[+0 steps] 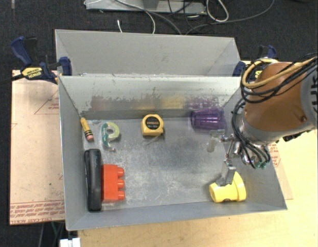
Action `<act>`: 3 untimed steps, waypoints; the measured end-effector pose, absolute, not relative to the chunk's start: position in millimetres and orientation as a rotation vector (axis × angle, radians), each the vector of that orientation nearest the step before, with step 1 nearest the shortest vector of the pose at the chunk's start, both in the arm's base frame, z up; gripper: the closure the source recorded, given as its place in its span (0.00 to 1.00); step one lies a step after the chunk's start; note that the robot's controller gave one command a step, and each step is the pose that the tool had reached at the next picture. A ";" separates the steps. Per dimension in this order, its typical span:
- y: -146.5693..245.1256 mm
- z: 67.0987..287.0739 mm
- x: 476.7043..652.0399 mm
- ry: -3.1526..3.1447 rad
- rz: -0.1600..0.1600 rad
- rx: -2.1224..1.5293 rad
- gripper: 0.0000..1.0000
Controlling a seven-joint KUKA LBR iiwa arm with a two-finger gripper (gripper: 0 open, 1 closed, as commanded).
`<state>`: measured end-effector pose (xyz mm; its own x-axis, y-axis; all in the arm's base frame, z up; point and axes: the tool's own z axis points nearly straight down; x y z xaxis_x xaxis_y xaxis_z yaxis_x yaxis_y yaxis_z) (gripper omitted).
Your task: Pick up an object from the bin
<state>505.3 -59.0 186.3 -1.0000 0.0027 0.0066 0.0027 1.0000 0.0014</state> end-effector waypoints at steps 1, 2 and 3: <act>-58.8 189.7 507.1 -3.142 -0.001 0.000 0.00; -91.9 124.5 492.8 -3.138 -0.001 0.207 0.00; -129.8 117.9 485.2 -3.107 0.003 0.529 0.00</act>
Offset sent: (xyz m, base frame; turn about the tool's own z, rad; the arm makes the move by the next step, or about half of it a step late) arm -0.0258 -0.0609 -0.1163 -0.2405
